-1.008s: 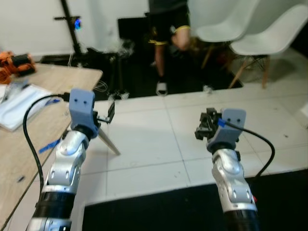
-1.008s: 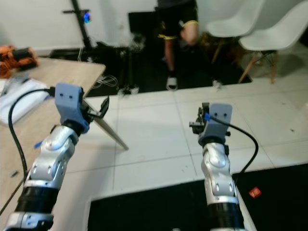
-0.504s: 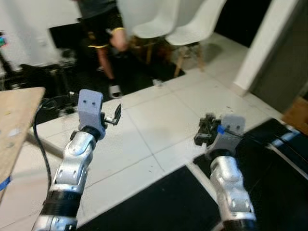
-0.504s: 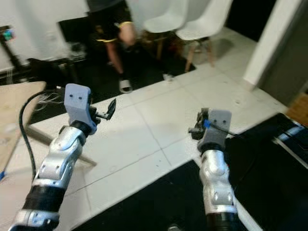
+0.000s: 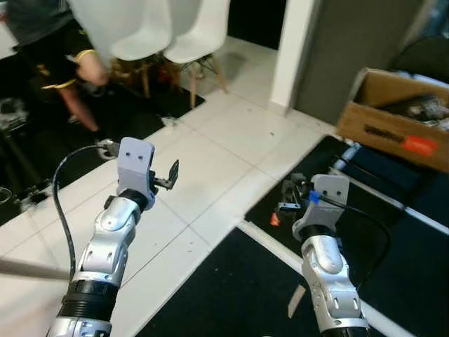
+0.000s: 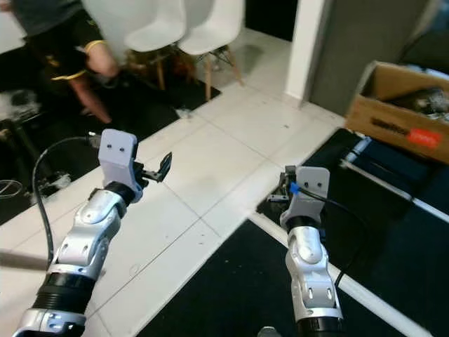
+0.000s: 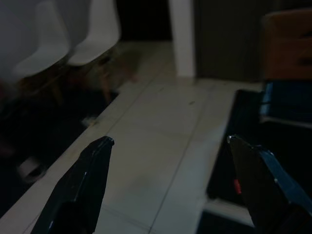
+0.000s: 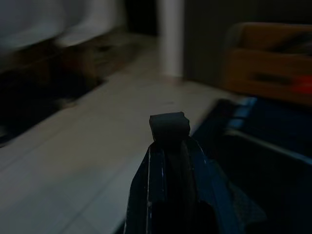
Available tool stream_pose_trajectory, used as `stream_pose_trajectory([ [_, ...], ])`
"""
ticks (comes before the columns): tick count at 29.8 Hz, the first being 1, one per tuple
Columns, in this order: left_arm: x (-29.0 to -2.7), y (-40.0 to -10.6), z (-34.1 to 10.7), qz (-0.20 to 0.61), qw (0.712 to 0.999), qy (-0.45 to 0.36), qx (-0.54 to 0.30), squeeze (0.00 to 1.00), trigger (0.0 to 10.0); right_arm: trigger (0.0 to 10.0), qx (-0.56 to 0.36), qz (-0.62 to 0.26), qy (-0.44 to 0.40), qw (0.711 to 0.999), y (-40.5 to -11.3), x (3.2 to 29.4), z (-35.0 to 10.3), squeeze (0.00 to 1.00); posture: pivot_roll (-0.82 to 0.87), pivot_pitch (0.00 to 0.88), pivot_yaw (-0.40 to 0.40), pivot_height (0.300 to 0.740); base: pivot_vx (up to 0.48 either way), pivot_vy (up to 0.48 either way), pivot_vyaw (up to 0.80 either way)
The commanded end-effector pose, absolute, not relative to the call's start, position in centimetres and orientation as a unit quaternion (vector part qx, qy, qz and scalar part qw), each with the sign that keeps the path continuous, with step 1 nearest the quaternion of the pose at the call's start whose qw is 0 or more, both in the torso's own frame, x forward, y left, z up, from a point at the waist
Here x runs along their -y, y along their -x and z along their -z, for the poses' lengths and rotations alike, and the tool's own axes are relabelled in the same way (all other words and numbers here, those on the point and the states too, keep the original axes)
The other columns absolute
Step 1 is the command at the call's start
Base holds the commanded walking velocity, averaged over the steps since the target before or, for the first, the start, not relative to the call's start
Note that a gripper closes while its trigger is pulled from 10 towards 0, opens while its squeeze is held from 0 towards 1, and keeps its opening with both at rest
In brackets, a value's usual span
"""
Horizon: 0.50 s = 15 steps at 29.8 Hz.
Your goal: Picking trash to rubbish bin
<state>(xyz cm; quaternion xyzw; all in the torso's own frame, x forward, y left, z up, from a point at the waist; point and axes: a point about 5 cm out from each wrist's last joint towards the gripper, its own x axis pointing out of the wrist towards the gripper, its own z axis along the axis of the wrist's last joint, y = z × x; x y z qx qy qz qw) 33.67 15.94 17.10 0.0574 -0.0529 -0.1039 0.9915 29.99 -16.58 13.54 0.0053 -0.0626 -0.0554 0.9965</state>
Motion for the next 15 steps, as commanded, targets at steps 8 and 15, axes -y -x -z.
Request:
stream_pose_trajectory([
  [8,-16.35,-33.41,-16.69,0.1,0.992,-0.064,0.047,0.0,10.0,10.0,0.056,0.054,-0.008,0.997,-29.87,16.39,-13.31,0.0,-0.02,0.124,0.092,0.74,0.0,0.0,-0.8],
  [15,-16.36,-33.47,-16.57,0.097,0.992,-0.06,0.044,0.0,10.0,10.0,0.057,0.055,-0.012,0.997,-29.8,16.5,-13.24,0.0,-0.02,0.124,0.097,0.74,0.0,0.0,-0.8],
])
